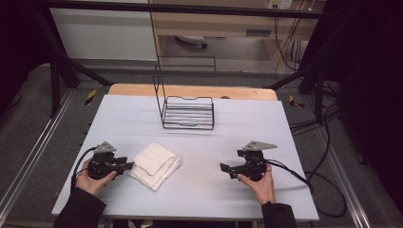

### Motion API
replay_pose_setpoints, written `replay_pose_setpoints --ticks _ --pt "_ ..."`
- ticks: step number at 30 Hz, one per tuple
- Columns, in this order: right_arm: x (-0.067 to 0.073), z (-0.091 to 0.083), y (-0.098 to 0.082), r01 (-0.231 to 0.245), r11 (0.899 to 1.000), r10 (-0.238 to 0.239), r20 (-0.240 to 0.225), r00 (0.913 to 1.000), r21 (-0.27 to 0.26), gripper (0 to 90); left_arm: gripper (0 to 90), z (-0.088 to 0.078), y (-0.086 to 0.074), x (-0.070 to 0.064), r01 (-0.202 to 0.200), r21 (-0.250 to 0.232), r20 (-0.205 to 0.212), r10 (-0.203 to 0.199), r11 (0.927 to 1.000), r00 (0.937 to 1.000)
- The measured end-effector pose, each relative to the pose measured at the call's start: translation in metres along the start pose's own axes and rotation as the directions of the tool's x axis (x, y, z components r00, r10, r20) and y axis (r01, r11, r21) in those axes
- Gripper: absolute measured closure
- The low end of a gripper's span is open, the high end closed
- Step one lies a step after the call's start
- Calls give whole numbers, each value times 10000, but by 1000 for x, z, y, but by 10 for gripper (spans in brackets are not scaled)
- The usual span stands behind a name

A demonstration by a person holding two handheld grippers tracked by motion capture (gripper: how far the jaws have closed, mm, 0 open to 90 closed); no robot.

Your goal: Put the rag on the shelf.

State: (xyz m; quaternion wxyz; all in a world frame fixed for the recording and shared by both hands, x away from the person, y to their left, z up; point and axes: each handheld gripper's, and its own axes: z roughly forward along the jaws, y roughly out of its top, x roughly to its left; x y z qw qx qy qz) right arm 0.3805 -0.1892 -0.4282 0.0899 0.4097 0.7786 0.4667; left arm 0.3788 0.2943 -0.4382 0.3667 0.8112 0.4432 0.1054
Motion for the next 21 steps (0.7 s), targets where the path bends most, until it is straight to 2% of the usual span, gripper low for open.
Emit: replay_pose_setpoints --ticks 4,8,9,10,11,13,14,16,17,21 --pt "18 16 8 132 9998 -130 -154 9998 138 38 678 1 -2 0 94 96 220 -96 9999 9997" --pt "38 36 16 533 9980 -527 -178 9985 346 60 732 1 -2 -2 32 169 246 -37 9999 9997" --pt "38 36 16 533 9980 -527 -178 9985 346 60 732 1 -3 -3 22 195 232 -27 9998 9997" --pt "43 41 18 551 9977 -543 -208 9983 396 67 743 1 -3 -3 40 207 231 -45 9998 9997" --pt "52 53 22 519 9978 -504 -359 9981 418 81 756 2 -3 -4 28 233 206 -33 9997 9998" --pt "55 57 23 522 9977 -505 -407 9979 433 90 760 2 -3 -4 20 250 199 -25 9997 9998" --pt "62 67 27 468 9978 -445 -482 9978 460 110 769 2 -3 -5 22 275 197 -27 9996 9998" --pt "64 71 28 486 9979 -464 -497 9977 427 122 772 2 -3 -5 8 304 171 -13 9995 9999" --pt "70 80 32 396 9984 -375 -503 9980 414 130 777 2 -3 -6 -1 316 134 -3 9995 9999" --pt "76 93 35 303 9985 -280 -515 9983 455 170 778 3 -3 -8 -112 342 29 111 9994 9999"
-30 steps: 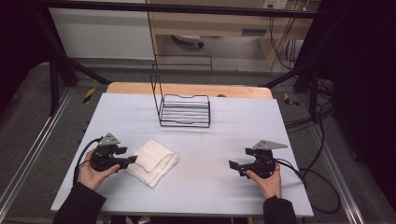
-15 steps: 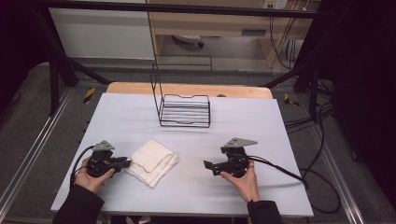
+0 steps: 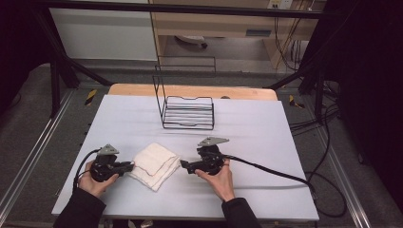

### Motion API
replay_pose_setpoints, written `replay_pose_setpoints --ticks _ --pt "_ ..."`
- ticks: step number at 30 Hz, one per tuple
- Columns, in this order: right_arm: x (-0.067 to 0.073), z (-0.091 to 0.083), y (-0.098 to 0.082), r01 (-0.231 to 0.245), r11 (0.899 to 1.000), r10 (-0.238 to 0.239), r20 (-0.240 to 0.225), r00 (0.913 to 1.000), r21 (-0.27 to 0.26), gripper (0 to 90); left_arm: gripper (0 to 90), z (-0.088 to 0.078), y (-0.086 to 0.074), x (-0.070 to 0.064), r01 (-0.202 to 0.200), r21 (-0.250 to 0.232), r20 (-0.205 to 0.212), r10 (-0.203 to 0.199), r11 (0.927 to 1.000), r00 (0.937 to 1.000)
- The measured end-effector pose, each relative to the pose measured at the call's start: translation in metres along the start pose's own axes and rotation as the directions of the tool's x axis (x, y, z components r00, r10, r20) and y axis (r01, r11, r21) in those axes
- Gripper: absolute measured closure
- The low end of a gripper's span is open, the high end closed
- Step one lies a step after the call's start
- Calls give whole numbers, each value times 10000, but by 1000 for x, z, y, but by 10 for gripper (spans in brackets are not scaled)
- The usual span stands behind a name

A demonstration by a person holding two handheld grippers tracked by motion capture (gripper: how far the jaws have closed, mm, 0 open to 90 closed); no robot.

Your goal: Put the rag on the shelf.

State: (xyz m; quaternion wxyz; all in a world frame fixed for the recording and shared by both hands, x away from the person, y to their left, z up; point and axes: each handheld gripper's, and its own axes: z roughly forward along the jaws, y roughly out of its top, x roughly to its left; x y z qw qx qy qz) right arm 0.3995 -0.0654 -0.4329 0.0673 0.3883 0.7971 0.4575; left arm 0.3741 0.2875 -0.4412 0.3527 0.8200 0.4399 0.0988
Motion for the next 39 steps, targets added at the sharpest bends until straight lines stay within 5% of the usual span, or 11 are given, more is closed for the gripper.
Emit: replay_pose_setpoints --ticks 7,17,24,26,31,35,39 --pt "14 33 5 -73 9993 63 295 9995 355 330 777 1 0 -2 -214 -5 -126 214 9998 9997" --pt "21 51 8 -474 9963 440 489 9978 718 534 778 0 0 -2 -235 -13 -126 235 9997 9996" --pt "24 52 4 -595 9935 550 480 9973 968 666 791 0 0 -1 -31 -27 -94 31 10000 10000" --pt "26 51 2 -748 9930 711 432 9965 916 762 799 -1 0 -2 12 -25 -121 -12 10000 9999" --pt "26 49 4 -796 9924 768 334 9965 937 808 817 -4 1 -3 154 29 -89 -154 9999 9998" --pt "25 36 15 -670 9947 661 131 9977 783 820 828 -11 3 -9 501 -58 708 -495 9987 9963" --pt "23 20 26 -347 9948 324 257 9991 956 821 829 -11 5 -21 486 -111 1089 -471 9988 9929"
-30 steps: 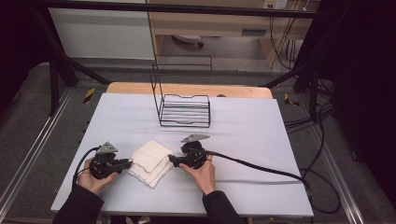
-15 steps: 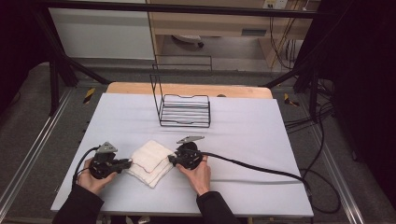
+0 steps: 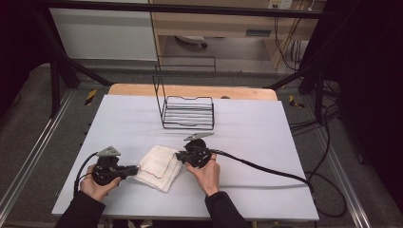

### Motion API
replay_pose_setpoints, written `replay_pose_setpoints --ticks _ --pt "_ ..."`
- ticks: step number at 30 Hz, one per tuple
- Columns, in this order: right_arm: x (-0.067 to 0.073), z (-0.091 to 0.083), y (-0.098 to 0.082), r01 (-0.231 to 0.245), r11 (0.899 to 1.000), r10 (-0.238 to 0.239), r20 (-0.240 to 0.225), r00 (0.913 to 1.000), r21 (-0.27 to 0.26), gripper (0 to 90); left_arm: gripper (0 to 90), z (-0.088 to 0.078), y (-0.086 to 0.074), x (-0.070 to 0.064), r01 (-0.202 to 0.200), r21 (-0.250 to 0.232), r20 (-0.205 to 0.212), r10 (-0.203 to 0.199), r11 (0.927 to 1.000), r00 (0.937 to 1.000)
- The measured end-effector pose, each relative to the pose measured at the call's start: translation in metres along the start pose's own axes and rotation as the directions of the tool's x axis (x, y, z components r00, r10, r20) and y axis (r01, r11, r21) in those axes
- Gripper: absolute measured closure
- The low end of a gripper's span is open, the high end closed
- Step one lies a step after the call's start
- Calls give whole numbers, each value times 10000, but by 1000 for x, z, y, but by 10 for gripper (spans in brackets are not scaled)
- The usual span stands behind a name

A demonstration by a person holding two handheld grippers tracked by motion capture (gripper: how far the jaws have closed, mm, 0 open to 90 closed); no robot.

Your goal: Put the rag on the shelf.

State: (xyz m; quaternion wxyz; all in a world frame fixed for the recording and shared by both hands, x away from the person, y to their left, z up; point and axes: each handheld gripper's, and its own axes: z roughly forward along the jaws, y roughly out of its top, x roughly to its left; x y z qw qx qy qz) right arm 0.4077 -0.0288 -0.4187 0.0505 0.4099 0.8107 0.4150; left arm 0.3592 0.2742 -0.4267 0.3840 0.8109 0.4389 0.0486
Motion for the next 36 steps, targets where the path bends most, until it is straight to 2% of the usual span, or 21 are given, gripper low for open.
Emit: replay_pose_setpoints --ticks 2,3,5,6,7,8,9,10,11,12,13,15,18,20,25,27,28,30,32,33,36 --pt "-2 -8 2 153 9997 -154 44 9999 209 822 828 4 1 -11 -79 21 205 79 10000 9998" --pt "-3 -12 2 88 9996 -89 27 10000 258 822 828 8 1 -22 -96 4 291 96 10000 9995" --pt "-8 -20 1 158 9990 -162 102 9998 408 822 827 10 2 -28 -96 -19 363 97 10000 9993" --pt "-10 -24 -1 153 9988 -161 170 9997 463 822 827 15 3 -40 -160 -98 361 164 9998 9992" --pt "-10 -24 -1 153 9988 -161 170 9997 463 822 825 15 3 -40 -160 -98 361 164 9998 9992" --pt "-17 -32 -5 152 9984 -168 283 9995 550 822 825 20 4 -53 -235 -127 358 239 9996 9991" --pt "-20 -35 -6 144 9981 -163 327 9993 595 822 824 20 4 -53 -235 -127 358 239 9996 9991" --pt "-23 -38 -8 213 9981 -237 405 9989 577 821 823 26 4 -64 -300 -135 333 305 9995 9990" --pt "-26 -41 -9 227 9981 -252 436 9987 571 822 822 26 4 -64 -300 -135 333 305 9995 9990" --pt "-29 -43 -11 307 9979 -335 493 9982 567 822 821 33 5 -74 -439 -128 211 441 9990 9988" --pt "-32 -45 -12 356 9981 -383 539 9978 509 822 821 33 5 -74 -439 -128 211 441 9990 9988" --pt "-37 -45 -14 539 9979 -563 660 9962 372 822 820 42 6 -83 -537 -92 10 537 9985 9986" --pt "-40 -42 -16 775 9967 -791 763 9939 240 822 818 45 6 -86 -619 -133 -110 618 9980 9980" --pt "-43 -33 -18 1059 9943 -1062 902 9902 86 821 814 46 4 -88 -652 -155 -150 650 9977 9978" --pt "-46 -21 -22 1148 9931 -1167 981 9883 245 818 779 47 2 -87 -778 -76 -334 776 9969 9964" --pt "-49 -19 -25 1026 9945 -1042 925 9902 212 812 727 45 3 -86 -894 -130 -418 888 9959 9952" --pt "-52 -20 -28 888 9960 -888 790 9929 33 793 656 44 4 -85 -949 -194 -439 940 9953 9946" --pt "-53 -23 -28 784 9968 -771 688 9946 -170 733 581 40 7 -83 -1029 -295 -459 1015 9943 9938" --pt "-54 -26 -29 835 9959 -815 583 9950 -333 705 545 36 12 -78 -1287 -253 -515 1273 9914 9905" --pt "-54 -33 -28 781 9957 -764 352 9965 -493 610 479 35 15 -76 -1361 -271 -558 1344 9903 9894" --pt "-55 -44 -27 882 9943 -861 377 9956 -596 490 377 30 23 -68 -1385 -398 -523 1363 9896 9893"
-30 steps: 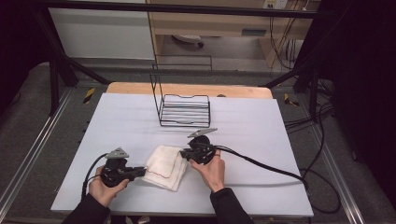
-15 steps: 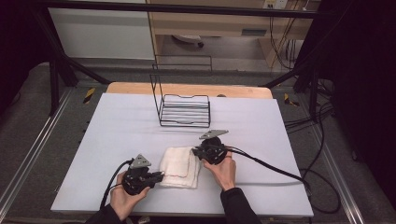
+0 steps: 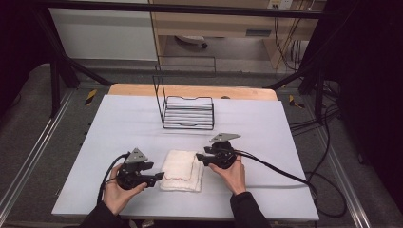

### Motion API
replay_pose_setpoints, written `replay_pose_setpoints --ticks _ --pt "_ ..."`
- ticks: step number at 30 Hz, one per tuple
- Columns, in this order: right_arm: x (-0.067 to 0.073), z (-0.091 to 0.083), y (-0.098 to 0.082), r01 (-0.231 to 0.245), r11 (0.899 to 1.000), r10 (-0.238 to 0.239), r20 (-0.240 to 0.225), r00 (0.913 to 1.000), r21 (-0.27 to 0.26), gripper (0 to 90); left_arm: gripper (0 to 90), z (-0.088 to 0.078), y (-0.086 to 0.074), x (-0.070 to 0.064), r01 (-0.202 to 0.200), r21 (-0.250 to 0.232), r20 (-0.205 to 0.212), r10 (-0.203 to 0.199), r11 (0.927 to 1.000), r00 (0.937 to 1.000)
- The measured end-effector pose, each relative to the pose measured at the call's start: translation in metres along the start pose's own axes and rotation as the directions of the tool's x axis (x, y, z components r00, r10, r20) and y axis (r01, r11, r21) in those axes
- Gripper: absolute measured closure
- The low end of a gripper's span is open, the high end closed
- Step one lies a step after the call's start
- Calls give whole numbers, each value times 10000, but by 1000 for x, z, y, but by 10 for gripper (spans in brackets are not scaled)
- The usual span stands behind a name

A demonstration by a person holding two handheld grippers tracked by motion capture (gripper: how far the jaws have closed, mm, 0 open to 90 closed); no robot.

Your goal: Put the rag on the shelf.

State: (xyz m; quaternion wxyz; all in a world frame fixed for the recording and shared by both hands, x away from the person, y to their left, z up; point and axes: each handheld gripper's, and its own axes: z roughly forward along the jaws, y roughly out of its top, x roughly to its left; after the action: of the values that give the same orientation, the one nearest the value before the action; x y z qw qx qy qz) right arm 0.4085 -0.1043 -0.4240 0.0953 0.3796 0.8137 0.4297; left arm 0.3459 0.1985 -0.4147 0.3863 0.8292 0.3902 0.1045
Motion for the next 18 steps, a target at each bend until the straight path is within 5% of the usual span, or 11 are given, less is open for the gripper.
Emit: replay_pose_setpoints --ticks 8,13,18 --pt "-17 -27 -14 -336 9990 340 110 9994 -291 233 111 6 27 22 224 -166 -171 -227 9996 9996" --pt "-25 -35 -27 -397 9986 405 202 9990 -354 137 85 21 39 30 384 -409 -393 -400 9984 9984" --pt "-34 -42 -43 -655 9972 663 229 9975 -354 64 120 42 46 37 588 -153 -711 -598 9982 9957"
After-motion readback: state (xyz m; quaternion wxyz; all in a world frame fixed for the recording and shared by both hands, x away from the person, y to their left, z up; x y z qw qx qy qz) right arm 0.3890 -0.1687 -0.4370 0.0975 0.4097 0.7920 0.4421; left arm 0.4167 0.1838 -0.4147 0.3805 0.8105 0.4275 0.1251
